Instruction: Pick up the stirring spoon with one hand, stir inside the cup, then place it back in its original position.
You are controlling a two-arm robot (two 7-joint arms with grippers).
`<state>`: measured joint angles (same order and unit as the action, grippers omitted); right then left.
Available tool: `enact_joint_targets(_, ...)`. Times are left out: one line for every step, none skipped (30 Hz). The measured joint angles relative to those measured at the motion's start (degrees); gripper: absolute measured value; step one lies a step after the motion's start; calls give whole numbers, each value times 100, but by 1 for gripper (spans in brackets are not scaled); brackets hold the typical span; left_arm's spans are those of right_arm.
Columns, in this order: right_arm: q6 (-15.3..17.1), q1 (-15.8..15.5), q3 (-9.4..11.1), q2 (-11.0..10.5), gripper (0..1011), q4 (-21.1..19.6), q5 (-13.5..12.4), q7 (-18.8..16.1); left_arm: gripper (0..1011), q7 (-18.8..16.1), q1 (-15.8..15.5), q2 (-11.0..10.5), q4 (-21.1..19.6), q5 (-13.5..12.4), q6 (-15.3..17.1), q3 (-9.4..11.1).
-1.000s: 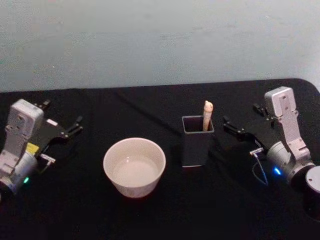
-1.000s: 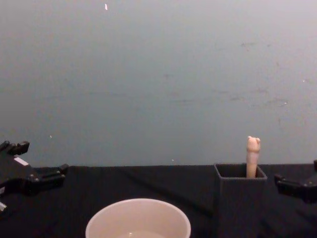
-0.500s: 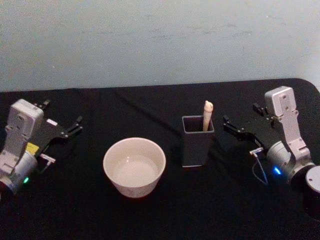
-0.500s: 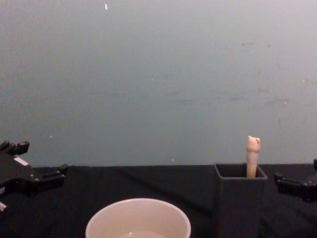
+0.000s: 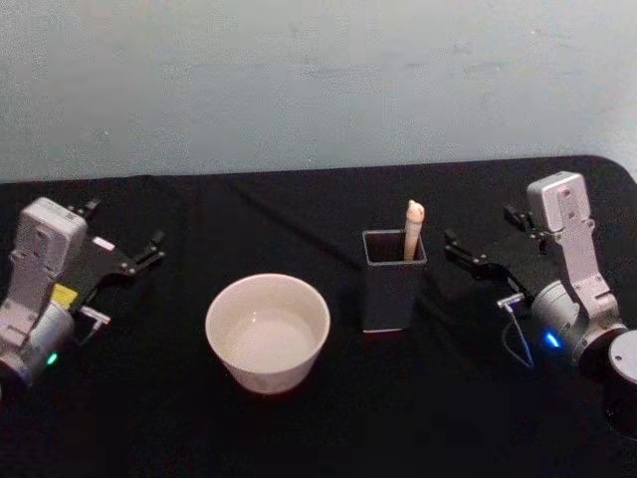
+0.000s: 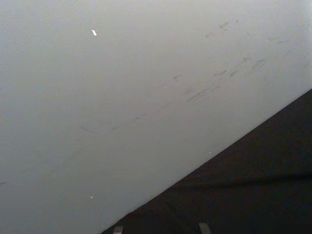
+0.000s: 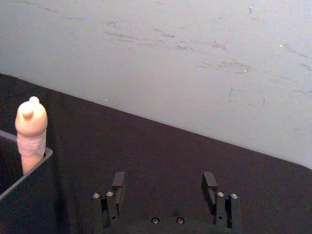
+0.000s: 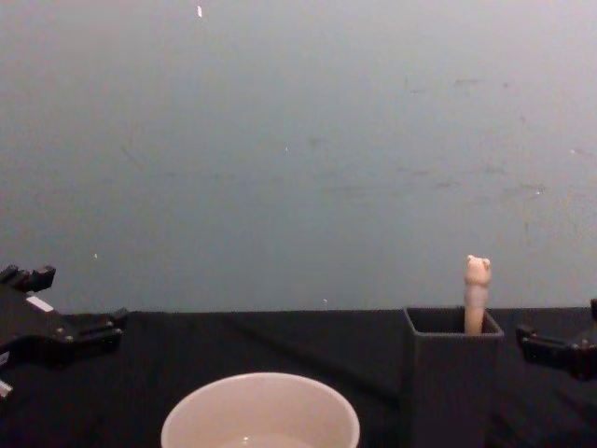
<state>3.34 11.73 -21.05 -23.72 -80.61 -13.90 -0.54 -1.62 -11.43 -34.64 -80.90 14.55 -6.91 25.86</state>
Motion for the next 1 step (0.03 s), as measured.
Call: enact_joint_targets(0, 0, 0, 0, 1002, 0, 0, 0, 1001, 0, 0, 0, 0, 0, 0, 0)
